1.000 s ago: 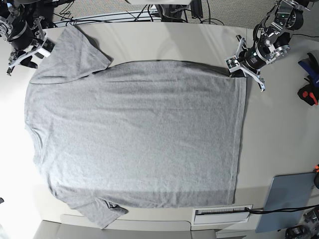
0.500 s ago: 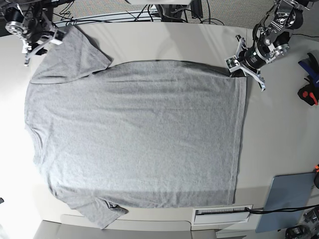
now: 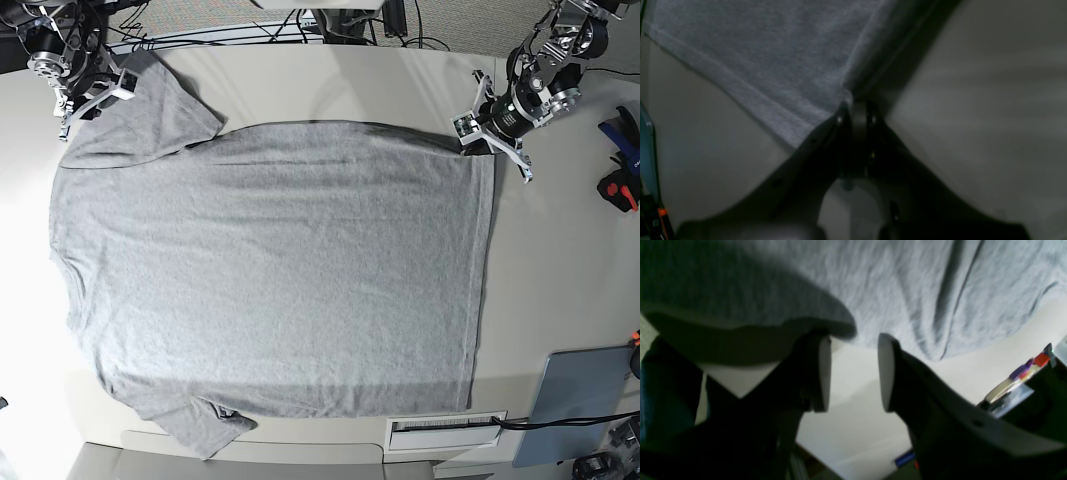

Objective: Fold the T-shirt properly
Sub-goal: 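Grasp the shoulder corners with both grippers and pull toward the robot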

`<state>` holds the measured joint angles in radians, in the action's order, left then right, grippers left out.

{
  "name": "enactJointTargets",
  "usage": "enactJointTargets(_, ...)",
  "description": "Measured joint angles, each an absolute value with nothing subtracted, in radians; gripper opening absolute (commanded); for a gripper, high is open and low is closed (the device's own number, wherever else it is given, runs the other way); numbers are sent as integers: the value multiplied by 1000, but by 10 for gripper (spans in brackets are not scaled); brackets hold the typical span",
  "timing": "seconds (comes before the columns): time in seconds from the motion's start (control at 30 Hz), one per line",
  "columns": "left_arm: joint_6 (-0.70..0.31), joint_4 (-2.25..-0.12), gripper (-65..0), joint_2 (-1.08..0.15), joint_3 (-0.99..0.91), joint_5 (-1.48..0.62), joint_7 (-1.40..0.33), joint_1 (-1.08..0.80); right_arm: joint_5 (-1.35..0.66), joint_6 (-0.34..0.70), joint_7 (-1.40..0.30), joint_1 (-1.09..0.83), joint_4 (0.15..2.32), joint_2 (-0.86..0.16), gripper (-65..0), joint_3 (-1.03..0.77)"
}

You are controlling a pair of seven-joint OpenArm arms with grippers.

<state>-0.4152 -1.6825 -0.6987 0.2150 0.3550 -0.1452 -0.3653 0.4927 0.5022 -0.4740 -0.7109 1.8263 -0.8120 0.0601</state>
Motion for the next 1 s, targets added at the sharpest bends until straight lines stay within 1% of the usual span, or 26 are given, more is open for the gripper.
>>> enactJointTargets(0.4, -415, -1682, -650, -698, 215, 355, -145, -365, 490, 509, -425, -695, 1826, -809, -416, 60)
enactJointTargets(0.73, -415, -1682, -650, -699, 215, 355, -145, -365, 488, 509, -425, -653, 1823, -759, -416, 60)
enactJointTargets(0.9, -415, -1682, -650, -698, 215, 355, -145, -365, 485, 493, -380, -625, 1772, -759, -416, 63)
enactJointTargets(1.0, -415, -1682, -650, -698, 215, 355, -145, -365, 493, 471, -380, -584, 1731, -763, -416, 99)
